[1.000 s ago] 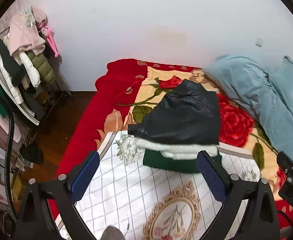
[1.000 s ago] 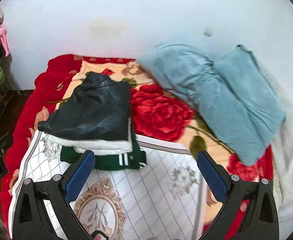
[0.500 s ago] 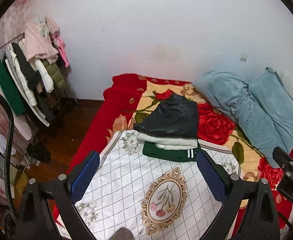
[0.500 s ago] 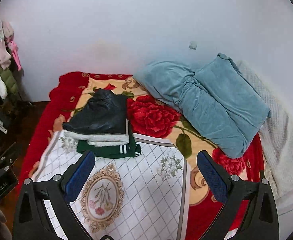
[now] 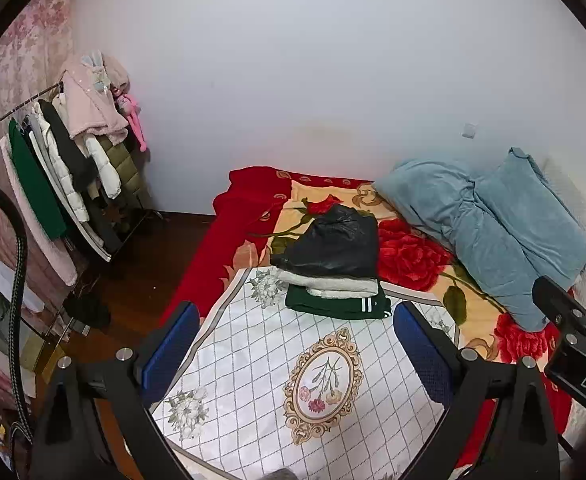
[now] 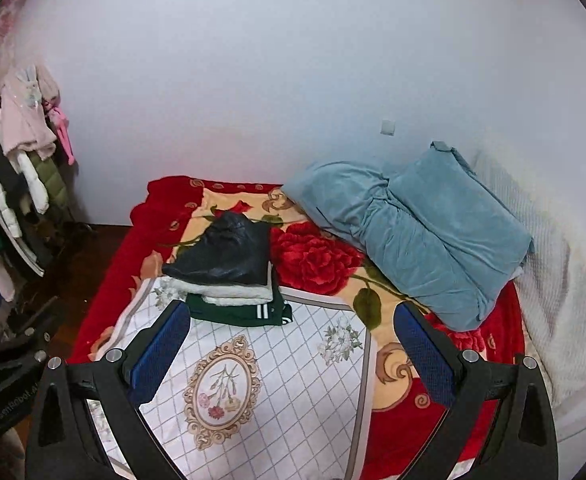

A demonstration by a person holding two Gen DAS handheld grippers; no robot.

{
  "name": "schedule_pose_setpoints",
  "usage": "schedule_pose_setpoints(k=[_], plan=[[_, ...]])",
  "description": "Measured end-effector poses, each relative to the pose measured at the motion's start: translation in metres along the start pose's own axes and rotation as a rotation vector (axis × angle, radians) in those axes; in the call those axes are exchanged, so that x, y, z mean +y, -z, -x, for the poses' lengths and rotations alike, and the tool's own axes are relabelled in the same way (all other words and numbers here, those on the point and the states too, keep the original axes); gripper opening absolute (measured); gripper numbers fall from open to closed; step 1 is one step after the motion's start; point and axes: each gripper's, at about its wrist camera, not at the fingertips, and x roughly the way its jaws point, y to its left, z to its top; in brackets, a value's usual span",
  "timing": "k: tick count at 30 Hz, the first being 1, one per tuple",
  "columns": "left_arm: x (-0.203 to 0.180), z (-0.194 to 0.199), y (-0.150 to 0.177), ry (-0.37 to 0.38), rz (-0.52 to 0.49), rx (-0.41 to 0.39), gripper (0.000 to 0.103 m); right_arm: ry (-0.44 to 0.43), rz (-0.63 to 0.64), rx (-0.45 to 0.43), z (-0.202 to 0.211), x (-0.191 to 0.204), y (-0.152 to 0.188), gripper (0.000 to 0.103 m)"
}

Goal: Fold large clothes

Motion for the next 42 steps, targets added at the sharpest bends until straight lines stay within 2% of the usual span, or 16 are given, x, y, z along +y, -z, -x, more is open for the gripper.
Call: schedule_pose_setpoints(k=[7, 13, 22, 42], plan=[[0.006, 0.028, 0.0, -0.024, 0.002, -0.029, 0.099, -0.009, 0.003, -0.04, 0.05, 0.0, 0.0, 0.103], [0.01, 0.039, 0.003, -0.037, 0.006, -0.053, 0.099, -0.006, 0.019, -0.061, 0.068, 0.005, -0.004, 0.103], [0.013, 0.044, 0.005, -0.033, 0.022, -0.057, 0.099, -0.006, 0.039, -0.076, 0.082, 0.015, -0.005, 0.103], [0.017, 0.053, 0.002, -0.017, 0.041, -0.063, 0.1, -0.01, 0.035, -0.073, 0.086, 0.012, -0.003, 0.103]])
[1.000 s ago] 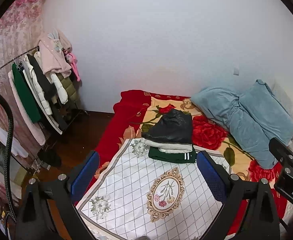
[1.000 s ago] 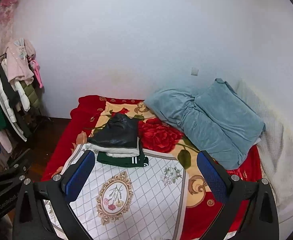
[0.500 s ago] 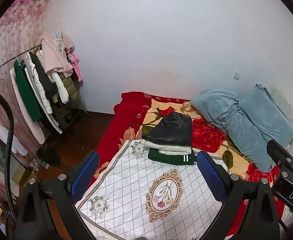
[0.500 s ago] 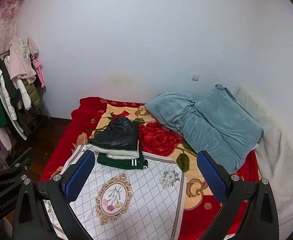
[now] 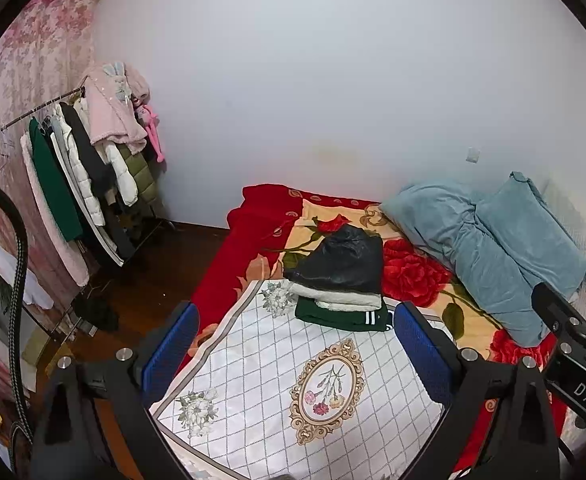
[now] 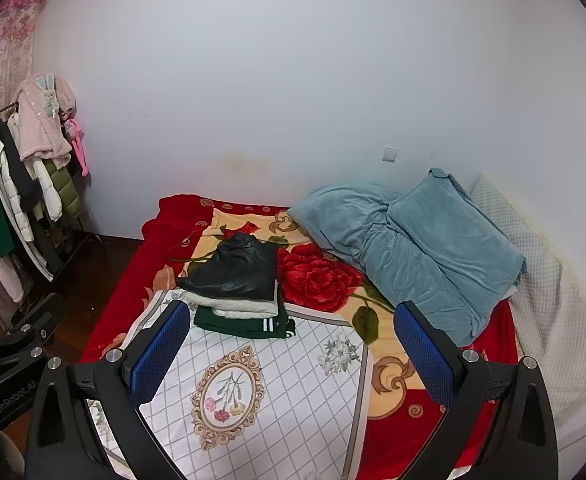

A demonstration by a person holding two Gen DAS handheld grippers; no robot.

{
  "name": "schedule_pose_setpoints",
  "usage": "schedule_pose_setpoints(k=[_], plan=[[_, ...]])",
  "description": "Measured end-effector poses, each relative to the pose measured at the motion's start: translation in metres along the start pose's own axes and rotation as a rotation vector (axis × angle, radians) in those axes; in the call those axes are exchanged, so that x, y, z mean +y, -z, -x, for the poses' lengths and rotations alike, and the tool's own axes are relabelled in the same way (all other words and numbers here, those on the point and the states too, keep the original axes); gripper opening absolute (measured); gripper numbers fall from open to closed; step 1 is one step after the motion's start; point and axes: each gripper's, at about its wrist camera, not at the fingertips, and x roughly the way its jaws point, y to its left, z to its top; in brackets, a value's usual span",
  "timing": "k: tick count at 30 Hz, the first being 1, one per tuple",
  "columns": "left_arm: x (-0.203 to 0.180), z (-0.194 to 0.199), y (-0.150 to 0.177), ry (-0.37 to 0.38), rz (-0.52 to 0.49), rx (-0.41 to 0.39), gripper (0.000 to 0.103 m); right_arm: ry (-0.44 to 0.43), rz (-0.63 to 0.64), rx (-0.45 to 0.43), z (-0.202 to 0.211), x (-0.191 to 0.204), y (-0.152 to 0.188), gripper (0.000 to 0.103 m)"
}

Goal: Fold large clothes

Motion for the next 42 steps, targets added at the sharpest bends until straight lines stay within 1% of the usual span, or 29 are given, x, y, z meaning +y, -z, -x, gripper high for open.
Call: schedule_pose_setpoints(k=[10, 24, 42], plan=[[-0.0015, 0.0029, -0.0016, -0.004, 0.002, -0.012, 0.1, -0.004, 0.0, 0.004, 0.0004, -0.0015, 0.0001, 0.103], [-0.0012, 0.0052, -0.0001, -0.005, 0.013, -0.005, 0.1, -0.013, 0.006, 0.004, 0.0008, -0.0007, 0.0025, 0.103], [-0.0007, 0.0082, 0.0039, -0.01, 0.012, -0.003, 0.1, -0.002, 0.013, 0.002, 0.0035, -0.0028, 0.0044, 0.103]])
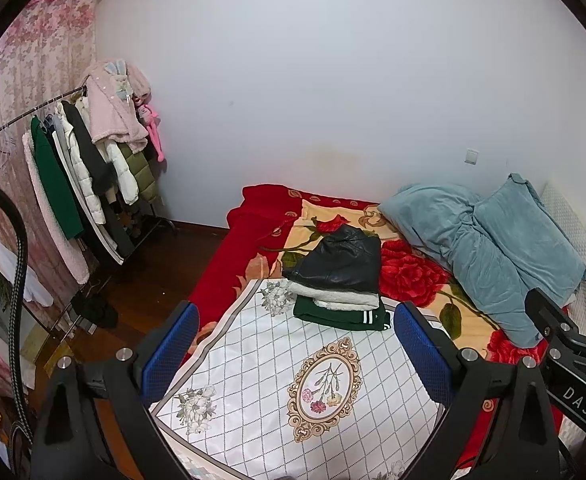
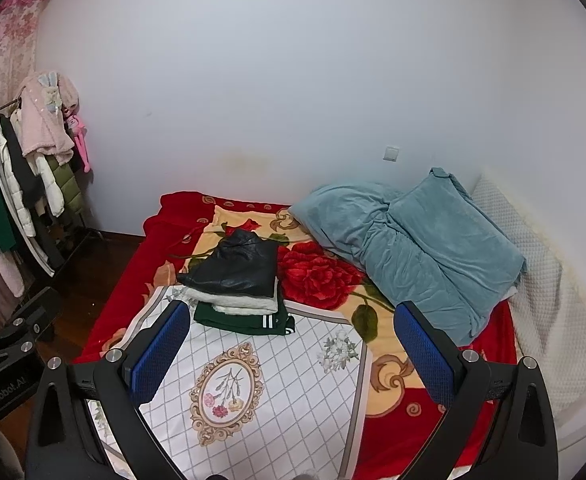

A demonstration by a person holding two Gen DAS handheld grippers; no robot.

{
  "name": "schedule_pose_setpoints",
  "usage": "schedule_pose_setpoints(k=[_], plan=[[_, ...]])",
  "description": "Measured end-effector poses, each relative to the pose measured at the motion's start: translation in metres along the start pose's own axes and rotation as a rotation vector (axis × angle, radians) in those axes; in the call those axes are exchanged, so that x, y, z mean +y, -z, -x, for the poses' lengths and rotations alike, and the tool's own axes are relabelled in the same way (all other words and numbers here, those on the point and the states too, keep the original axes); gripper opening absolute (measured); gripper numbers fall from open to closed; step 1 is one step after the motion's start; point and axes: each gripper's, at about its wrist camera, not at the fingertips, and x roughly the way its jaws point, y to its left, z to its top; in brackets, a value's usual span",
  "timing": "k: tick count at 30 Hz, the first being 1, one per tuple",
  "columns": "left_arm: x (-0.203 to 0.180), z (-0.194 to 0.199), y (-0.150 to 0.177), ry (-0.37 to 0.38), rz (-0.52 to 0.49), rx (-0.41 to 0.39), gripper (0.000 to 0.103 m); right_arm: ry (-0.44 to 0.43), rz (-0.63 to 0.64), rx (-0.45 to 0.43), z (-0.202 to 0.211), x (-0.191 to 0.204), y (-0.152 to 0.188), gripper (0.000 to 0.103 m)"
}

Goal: Fold large clothes

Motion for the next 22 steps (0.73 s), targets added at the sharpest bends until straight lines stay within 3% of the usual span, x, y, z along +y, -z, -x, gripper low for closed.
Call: schedule_pose_setpoints(k=[22], plan=[[0.004, 0.0045, -0.0015, -0.01, 0.005, -0.01, 0.1, -0.016, -0.002, -0.025, -0.0008, -0.0064, -0.0023, 0.103]])
